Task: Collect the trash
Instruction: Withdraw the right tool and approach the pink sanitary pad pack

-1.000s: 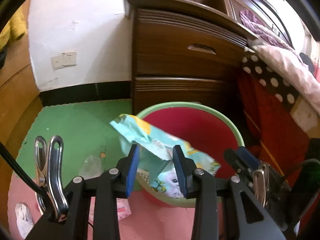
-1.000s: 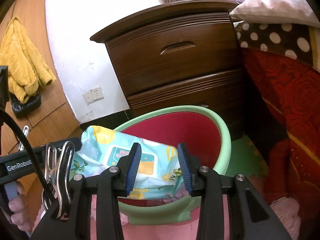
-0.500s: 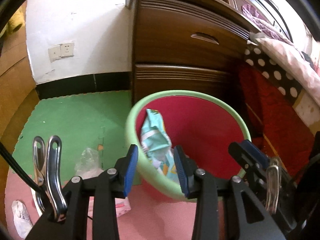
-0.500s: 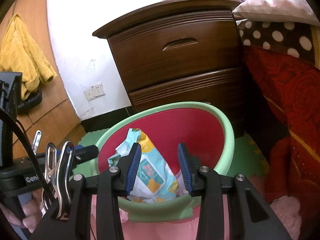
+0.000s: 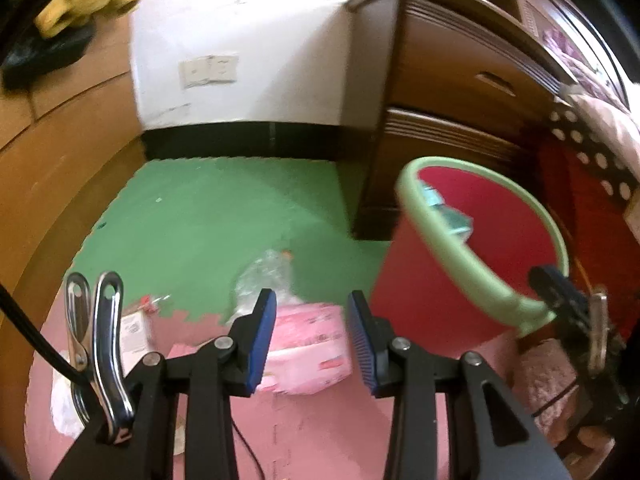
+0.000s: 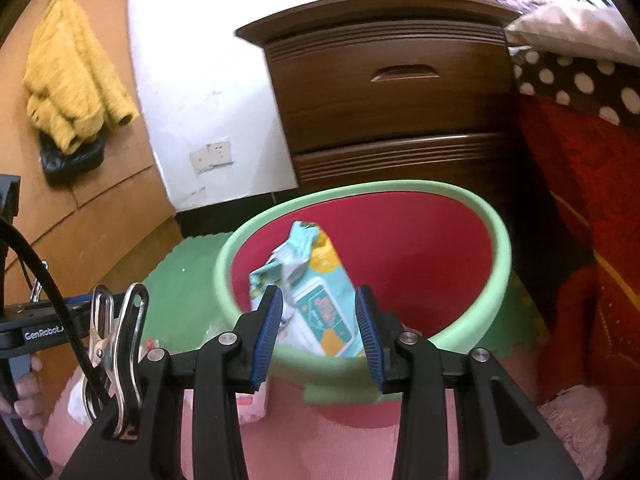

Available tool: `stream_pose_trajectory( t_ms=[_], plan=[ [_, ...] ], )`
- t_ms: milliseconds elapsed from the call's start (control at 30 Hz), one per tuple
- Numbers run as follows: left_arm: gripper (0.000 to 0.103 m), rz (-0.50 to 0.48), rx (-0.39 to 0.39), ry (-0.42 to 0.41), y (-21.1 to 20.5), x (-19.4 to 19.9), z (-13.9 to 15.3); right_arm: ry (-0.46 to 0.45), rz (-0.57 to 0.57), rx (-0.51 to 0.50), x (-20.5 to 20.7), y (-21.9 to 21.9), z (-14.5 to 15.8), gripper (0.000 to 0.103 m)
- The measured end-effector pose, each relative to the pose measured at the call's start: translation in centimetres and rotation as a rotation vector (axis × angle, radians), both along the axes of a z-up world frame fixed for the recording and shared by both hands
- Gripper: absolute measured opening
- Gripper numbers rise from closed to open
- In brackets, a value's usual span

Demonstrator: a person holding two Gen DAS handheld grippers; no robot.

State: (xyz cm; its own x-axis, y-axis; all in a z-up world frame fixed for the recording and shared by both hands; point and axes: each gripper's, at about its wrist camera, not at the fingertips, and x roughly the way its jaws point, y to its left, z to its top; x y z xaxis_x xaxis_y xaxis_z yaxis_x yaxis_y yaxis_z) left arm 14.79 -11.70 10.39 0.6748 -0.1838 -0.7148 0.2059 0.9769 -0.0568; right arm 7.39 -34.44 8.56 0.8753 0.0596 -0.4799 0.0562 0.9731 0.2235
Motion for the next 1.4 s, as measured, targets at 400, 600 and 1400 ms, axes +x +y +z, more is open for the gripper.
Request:
stream_pose_trajectory(
  t_ms=[400,600,1400],
  plan=[
    [0.038,0.094,-0.031,0.069,6.1,-0.5,-5.5,0.020,0.070,-0.028,-2.5,4.9,-0.6,0.039],
    [0.038,0.083,-0.022,0.109,6.4,0.9,-8.1,0.039,0.112,-0.054,-3.0,8.0,-1.3,0.039],
    [0.048,0.005,-0.088,0.230,7.2,5.7,-17.6,0.308,0.130,-0.085,4.3,13.6,-13.5,0.039]
  ],
)
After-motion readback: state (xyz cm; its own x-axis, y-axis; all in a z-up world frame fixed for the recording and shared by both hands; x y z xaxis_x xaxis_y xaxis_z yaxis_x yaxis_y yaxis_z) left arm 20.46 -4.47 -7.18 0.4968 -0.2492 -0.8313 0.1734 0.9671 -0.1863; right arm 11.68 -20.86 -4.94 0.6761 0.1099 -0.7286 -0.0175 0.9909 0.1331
